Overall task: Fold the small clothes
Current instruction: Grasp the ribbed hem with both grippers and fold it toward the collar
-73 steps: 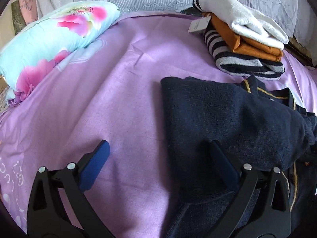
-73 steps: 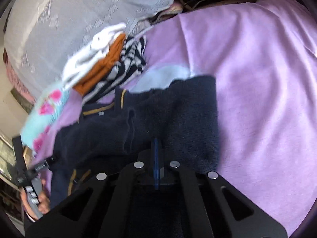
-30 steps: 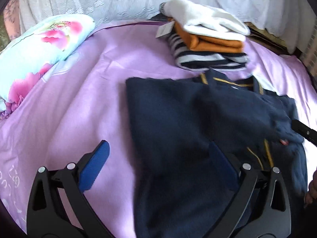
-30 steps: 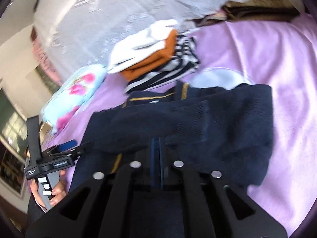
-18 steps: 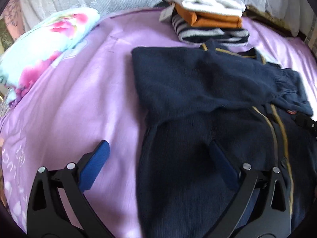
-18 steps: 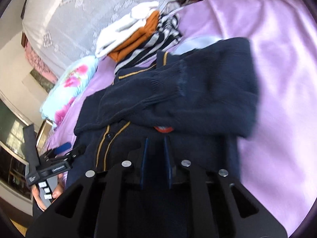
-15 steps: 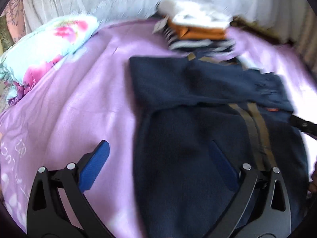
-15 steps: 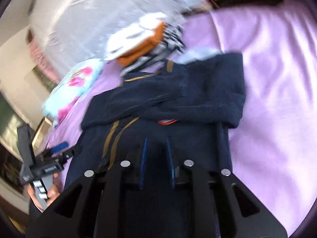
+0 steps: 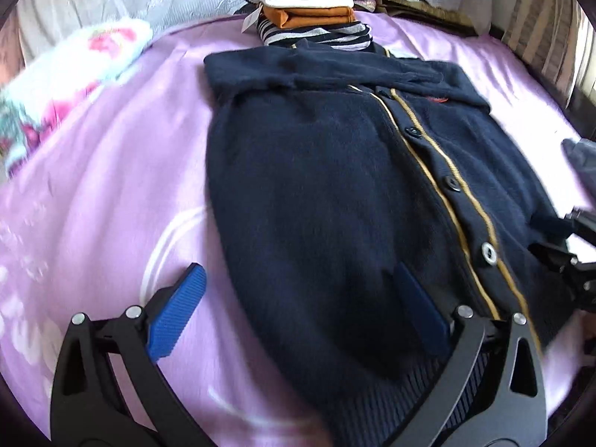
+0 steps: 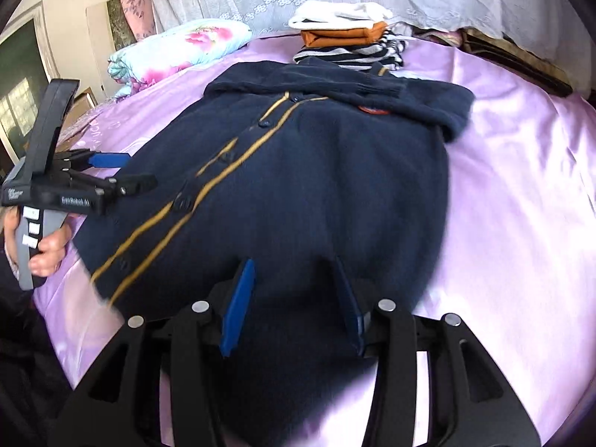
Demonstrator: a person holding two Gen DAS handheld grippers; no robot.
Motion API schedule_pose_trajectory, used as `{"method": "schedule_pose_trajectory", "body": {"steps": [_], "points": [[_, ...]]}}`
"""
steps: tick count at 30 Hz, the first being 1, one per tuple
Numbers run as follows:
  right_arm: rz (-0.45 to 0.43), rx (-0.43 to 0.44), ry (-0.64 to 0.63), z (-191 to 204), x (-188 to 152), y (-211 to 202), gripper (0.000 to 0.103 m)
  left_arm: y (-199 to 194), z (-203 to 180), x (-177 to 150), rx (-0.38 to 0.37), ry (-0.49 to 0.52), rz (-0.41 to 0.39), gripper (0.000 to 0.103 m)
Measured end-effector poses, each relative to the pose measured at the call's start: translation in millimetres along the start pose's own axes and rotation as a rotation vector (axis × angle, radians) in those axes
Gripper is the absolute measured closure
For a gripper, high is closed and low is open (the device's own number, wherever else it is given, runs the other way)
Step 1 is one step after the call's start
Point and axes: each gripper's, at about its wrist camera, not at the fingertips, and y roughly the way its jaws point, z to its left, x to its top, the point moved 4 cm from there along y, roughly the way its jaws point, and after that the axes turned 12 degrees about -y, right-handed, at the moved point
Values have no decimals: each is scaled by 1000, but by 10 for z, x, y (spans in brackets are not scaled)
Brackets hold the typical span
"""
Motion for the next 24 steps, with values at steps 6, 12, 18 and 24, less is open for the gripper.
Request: {"method": "schedule_pose_trajectory", "body": {"steps": [6,12,18,24], "points": [[-57,75,91,-1,-266,-407,52,-214,33,-277,-109,-11,18,2],[-36,165,201,-62,-504,-569,52,-396,-12,-591,-354,-32,108,2],[-84,280,332,-117,-566,-419,51,-283,82,-492,-494,-153,147,2],[-143,374,469,-226,-479,-291,51,-231,-62,-404,-546,-180,168,2]]}}
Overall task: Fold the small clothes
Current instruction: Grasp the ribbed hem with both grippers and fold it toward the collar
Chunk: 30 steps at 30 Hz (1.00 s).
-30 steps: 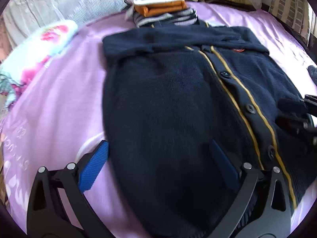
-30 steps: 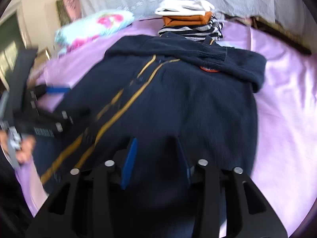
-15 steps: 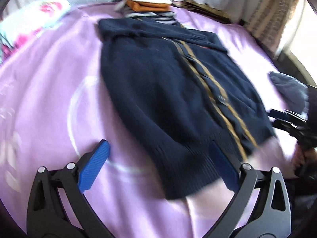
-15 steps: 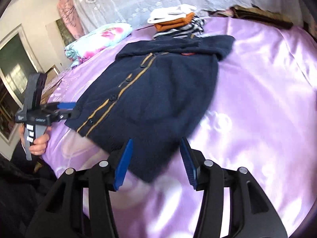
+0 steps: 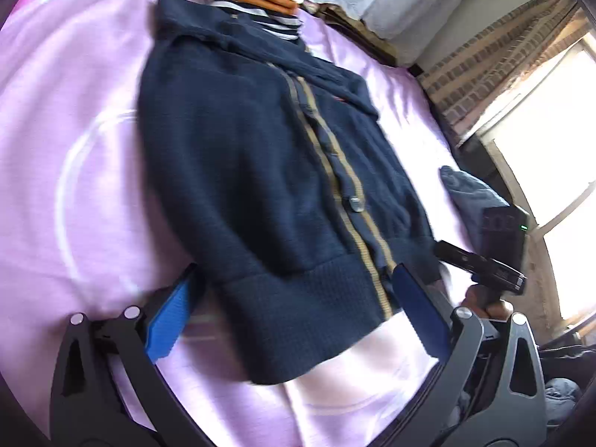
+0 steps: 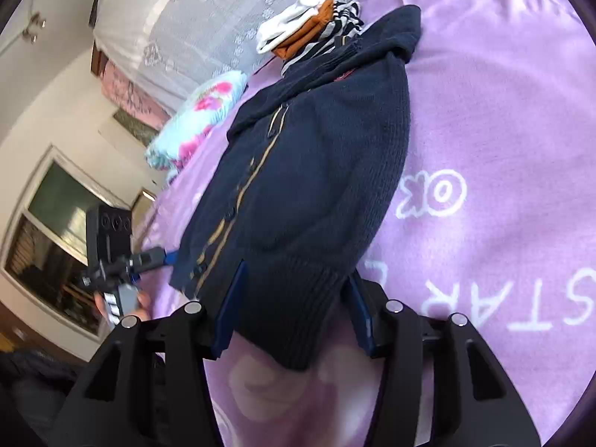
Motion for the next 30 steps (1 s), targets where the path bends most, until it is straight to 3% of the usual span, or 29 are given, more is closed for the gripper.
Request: {"method": "schedule_pose_trajectory", "body": {"steps": [4,9,15,17,19,21,24,30], "points": [[-2,1,7,2,-20,-39,55,35,-90,-54,-65,19,7,4],[20,5,3,3,-60,-101,61,-52,40,-45,-77,-32,-8,27],[25,11,0,17,12,20,62,104,-29,15,-14,-19,6,20],[21,-10,-6,29,19,53,71,117,-25,18,-11,-25,-4,22],[17,-28,-14,30,-6,35,81,71,1,-3,-11,-29,-26,39],[15,-46,-37,48,-34,4,87,41,94,-15,-21,-65,-32,71],[13,-62,-52,69,-39,-10,89,31,169,-7,-65,-105,-19,79],[-21,-25,-25,56,13,-144,91,-49,169,-10,-41,-87,-26,80]]}}
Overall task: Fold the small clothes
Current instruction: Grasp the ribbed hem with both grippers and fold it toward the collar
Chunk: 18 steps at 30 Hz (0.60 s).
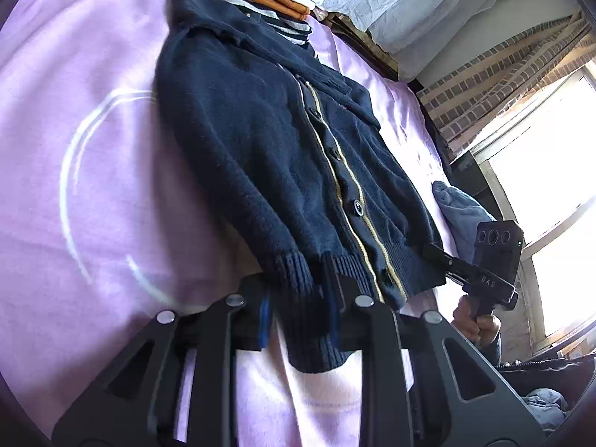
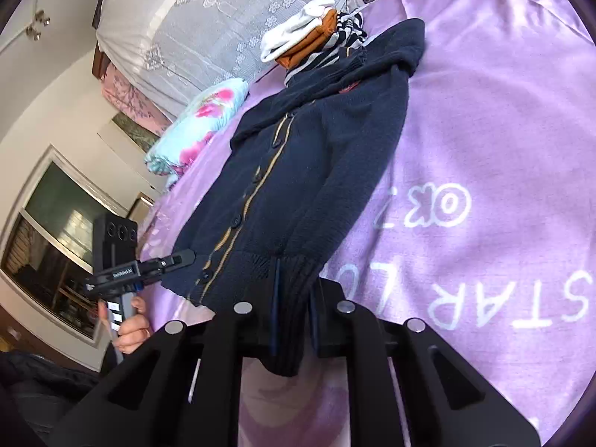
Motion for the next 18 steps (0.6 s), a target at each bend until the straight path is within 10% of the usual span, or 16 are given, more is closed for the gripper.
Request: {"method": "schedule_pose_trajectory", "body": {"steps": [10,18], "points": [[-17,54,44,-56,-2,-12,92,36,74,74,-14,-45,25,89],[-95,162,36,24,612,-21,92,-186,-311,589,-31,46,-53,90]]}}
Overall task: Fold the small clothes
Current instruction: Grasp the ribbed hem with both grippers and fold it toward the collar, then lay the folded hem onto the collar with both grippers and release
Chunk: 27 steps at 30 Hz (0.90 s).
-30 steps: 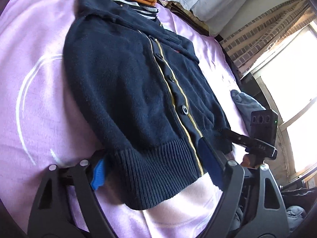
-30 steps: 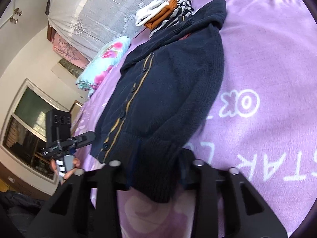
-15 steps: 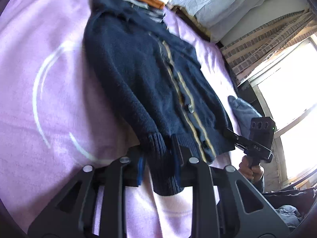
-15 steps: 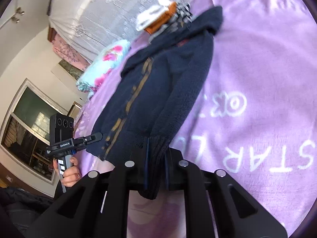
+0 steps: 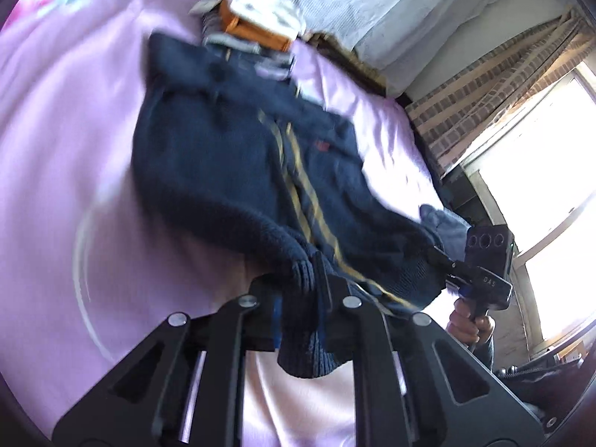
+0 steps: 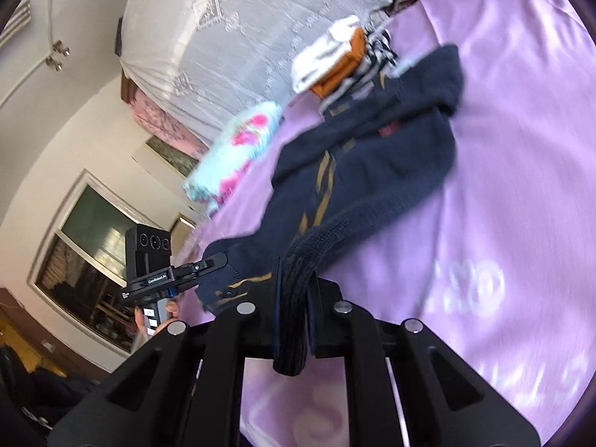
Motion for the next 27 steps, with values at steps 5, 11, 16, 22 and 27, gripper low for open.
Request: {"method": "schedule_pose_trajectory", "body": {"steps": [5,11,16,22,27], "points": [[-39,55,60,-178,468,187,92,85,-145,530,1,9,-16,90],[-54,65,131,-549,1142,540,92,303,-254,1205,12,2,-48,90],[-61,21,213,-1025,1636,918,92,614,-93,1794,42,-62,-67,90],[-57,-52,323,-1664,1865,1438,92,1131,493,2286,69,-226,-43,90],[-62,78,469,-1998,1793,1579,89,1326,785,2344,16,-300,-24,85]]}}
